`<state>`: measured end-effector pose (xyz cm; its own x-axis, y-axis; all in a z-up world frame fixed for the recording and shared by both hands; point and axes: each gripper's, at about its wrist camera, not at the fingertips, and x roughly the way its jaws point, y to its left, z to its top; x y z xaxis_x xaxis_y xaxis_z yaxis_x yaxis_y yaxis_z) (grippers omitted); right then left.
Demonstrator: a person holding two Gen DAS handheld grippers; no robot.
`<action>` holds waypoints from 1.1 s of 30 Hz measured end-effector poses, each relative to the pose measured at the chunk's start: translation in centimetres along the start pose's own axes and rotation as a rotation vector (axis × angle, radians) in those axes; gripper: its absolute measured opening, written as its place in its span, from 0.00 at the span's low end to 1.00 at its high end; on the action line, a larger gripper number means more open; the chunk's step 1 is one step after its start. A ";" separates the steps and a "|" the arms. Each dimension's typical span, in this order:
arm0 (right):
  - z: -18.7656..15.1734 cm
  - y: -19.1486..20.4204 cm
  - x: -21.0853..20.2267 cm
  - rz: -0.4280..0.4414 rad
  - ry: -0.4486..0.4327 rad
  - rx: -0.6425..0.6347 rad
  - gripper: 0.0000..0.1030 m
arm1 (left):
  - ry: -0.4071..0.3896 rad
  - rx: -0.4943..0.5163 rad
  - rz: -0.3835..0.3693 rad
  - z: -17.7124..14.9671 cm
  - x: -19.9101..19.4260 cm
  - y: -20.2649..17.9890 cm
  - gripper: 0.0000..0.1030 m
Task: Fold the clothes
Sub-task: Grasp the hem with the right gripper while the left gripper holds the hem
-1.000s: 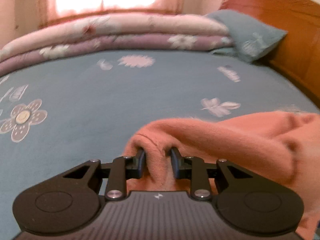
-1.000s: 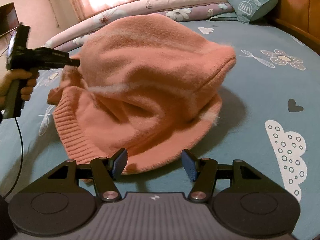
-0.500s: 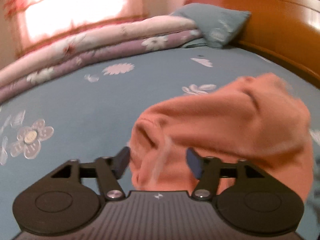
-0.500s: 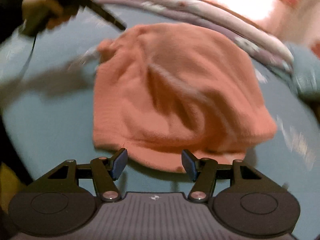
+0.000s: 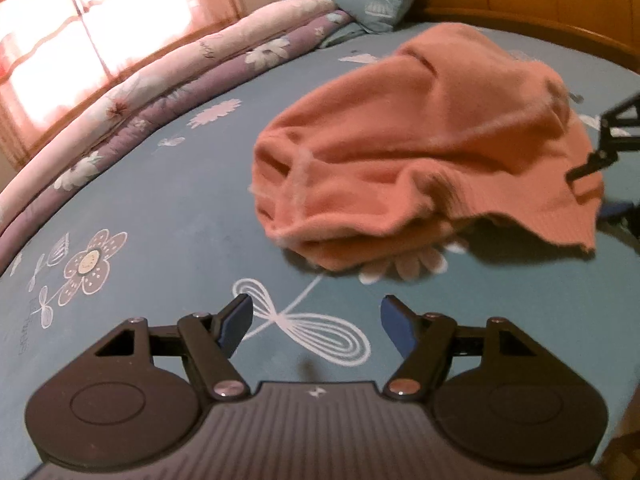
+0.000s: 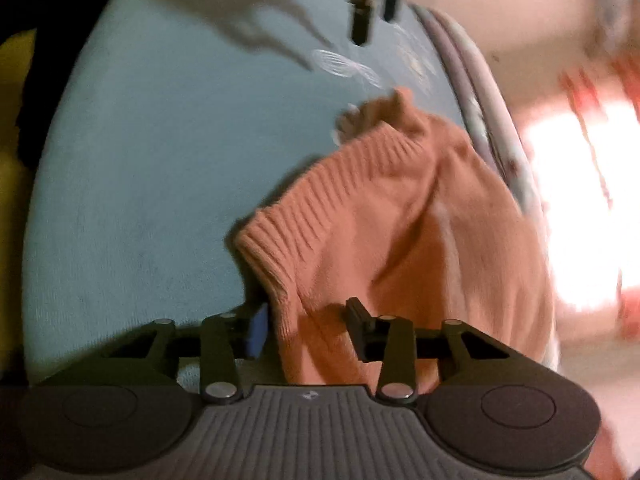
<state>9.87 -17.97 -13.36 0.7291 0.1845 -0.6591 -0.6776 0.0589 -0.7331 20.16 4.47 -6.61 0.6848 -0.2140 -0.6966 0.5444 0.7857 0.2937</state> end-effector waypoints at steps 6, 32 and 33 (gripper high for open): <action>1.4 -0.4 0.2 -0.020 0.039 0.005 0.14 | -0.017 0.071 -0.023 -1.0 -0.3 -1.8 0.70; -6.9 -19.3 -7.0 -0.095 -0.059 0.921 0.08 | -0.274 0.709 0.270 2.2 6.3 -11.2 0.30; -7.0 -19.1 -6.6 -0.088 -0.057 0.924 0.08 | -0.257 0.661 0.246 2.8 6.2 -10.8 0.14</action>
<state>18.67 -27.14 3.85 0.7924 0.1888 -0.5800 -0.4457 0.8284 -0.3393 19.93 -6.98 -12.25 0.8717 -0.2700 -0.4090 0.4831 0.3335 0.8096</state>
